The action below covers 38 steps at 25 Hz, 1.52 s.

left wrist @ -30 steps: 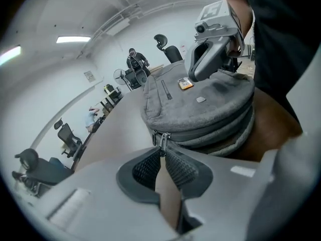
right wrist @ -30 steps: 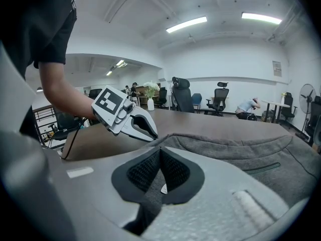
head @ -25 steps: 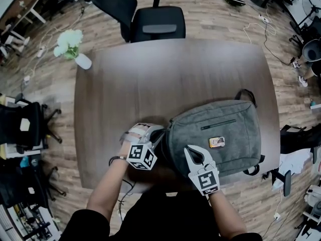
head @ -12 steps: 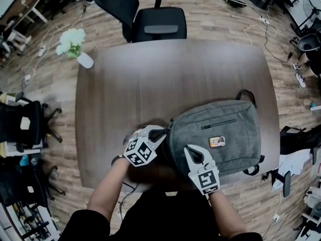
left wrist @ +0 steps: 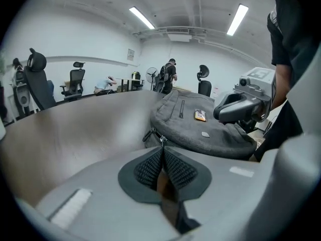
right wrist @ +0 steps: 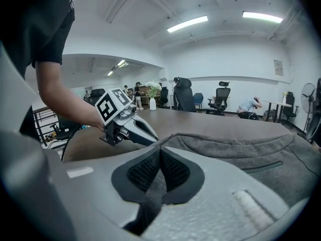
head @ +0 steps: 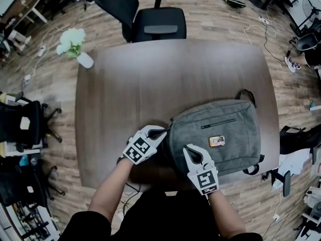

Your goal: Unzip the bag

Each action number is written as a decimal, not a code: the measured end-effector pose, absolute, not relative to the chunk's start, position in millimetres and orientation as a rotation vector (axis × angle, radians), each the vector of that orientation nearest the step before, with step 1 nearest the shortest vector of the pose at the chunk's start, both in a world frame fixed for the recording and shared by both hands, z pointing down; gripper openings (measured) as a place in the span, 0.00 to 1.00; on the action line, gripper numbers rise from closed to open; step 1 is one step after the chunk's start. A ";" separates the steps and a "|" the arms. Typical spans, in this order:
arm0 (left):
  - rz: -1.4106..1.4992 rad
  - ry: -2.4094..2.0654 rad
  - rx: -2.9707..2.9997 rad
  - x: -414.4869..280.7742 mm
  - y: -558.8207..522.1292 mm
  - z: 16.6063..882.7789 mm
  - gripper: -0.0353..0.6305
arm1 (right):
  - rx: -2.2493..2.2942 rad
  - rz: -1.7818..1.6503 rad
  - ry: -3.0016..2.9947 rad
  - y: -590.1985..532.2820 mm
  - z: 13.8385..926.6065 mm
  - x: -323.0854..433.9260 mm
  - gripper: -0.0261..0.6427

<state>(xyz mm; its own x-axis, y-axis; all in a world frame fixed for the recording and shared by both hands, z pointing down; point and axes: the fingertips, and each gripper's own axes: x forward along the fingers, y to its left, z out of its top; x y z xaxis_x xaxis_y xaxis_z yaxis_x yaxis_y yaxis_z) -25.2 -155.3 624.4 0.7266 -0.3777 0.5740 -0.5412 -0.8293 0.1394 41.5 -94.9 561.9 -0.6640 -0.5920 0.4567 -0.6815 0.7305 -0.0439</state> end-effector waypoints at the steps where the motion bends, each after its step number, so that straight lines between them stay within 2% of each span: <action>1: 0.797 -0.729 2.640 -24.5 -155.8 624.5 0.10 | 0.975 0.294 -2.517 -94.8 562.0 41.5 0.04; 8: 0.918 -0.730 2.657 -19.0 -162.5 626.7 0.10 | 0.968 0.302 -2.523 -95.0 563.9 37.8 0.04; 13: 0.929 -0.607 2.619 -13.5 -168.1 627.5 0.11 | 0.965 0.316 -2.520 -96.1 565.1 37.0 0.04; 15: 0.921 -0.558 2.596 -9.4 -168.8 628.0 0.08 | 0.966 0.327 -2.520 -96.1 566.5 36.9 0.04; 18: 0.909 -0.518 2.576 -4.7 -169.8 628.5 0.09 | 0.974 0.339 -2.519 -97.5 566.7 38.5 0.04; 24: 1.100 -0.511 2.694 -5.5 -170.6 618.9 0.09 | 1.012 0.323 -2.520 -110.1 560.2 53.5 0.04; 30: 1.189 -0.515 2.728 -5.1 -167.0 616.3 0.09 | 0.659 0.163 -2.481 -145.5 566.1 52.7 0.05; 32: 1.200 -0.517 2.725 -5.0 -167.3 616.8 0.09 | 0.498 0.032 -2.398 -158.5 575.4 50.0 0.21; 38: 1.167 -0.530 2.718 -0.5 -167.7 616.4 0.09 | 0.290 -0.196 -2.214 -197.3 597.2 51.8 0.36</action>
<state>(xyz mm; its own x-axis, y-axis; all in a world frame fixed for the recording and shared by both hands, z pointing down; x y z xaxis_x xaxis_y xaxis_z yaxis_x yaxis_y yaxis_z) -0.5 -167.7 616.4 0.6378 -0.2644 0.7234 -0.3702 -0.9289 -0.0132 51.8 -197.3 597.2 -0.5945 -0.2758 0.7553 -0.1387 0.9604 0.2416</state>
